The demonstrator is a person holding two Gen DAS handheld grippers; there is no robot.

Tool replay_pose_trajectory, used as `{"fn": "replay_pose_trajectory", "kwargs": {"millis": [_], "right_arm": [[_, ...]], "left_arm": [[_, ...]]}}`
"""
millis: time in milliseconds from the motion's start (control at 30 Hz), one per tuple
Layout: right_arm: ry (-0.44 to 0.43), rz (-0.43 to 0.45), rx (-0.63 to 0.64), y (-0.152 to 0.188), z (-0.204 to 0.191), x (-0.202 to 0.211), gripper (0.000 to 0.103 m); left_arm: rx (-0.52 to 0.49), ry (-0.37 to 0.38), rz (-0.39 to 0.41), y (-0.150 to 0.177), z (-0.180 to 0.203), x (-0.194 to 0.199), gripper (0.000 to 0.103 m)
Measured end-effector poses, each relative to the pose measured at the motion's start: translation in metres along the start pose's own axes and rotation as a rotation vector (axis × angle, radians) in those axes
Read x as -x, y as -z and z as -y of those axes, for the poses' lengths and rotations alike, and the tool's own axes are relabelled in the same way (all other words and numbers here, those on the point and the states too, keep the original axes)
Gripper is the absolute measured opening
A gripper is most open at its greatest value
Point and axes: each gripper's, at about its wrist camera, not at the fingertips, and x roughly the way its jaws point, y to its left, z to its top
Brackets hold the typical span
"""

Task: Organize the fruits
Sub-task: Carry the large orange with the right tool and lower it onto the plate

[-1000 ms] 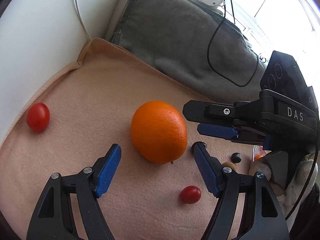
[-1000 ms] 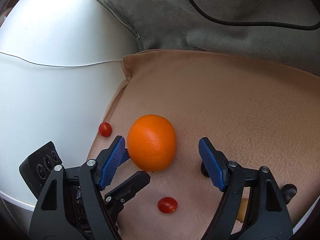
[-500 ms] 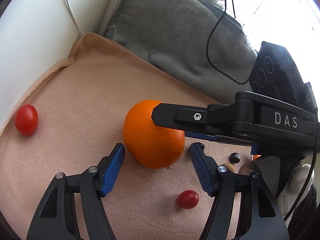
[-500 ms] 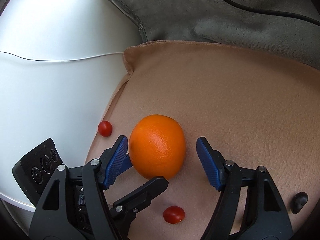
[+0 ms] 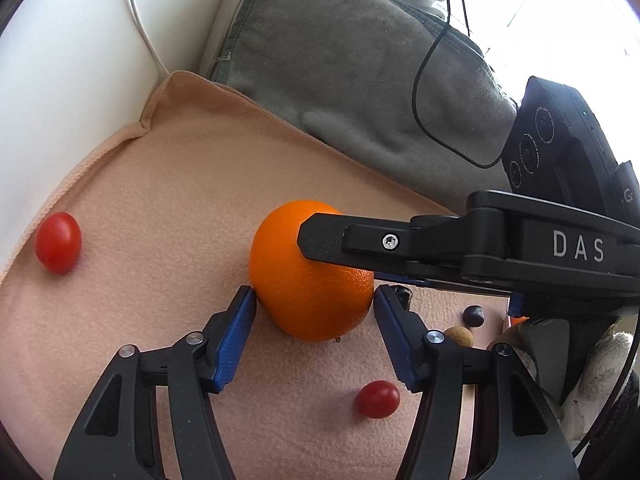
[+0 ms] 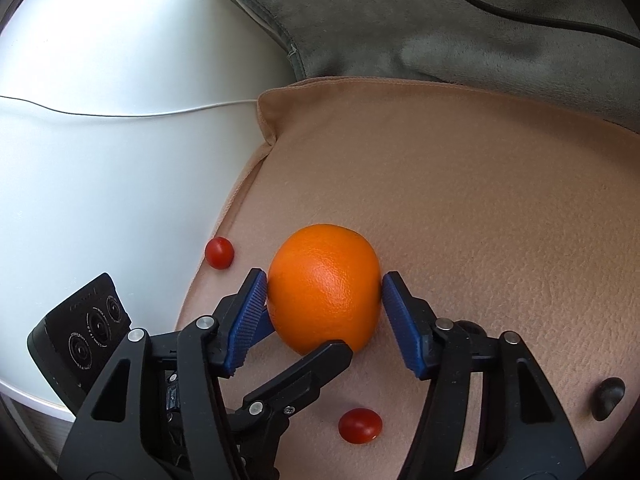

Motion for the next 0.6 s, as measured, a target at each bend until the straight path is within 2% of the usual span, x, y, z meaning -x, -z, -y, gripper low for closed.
{"fn": "replay_pose_trajectory", "kwargs": {"millis": [300,600], "right_arm": [[0.004,0.041,0.01,0.008,-0.008,0.025,0.063],[0.027,0.105,0.002,0.025,-0.005,0.069,0.063]], "left_arm": [[-0.041,-0.013,0.033,0.003,0.02,0.011,0.061],[-0.096,0.023,0.057,0.008,0.058,0.021,0.061]]}}
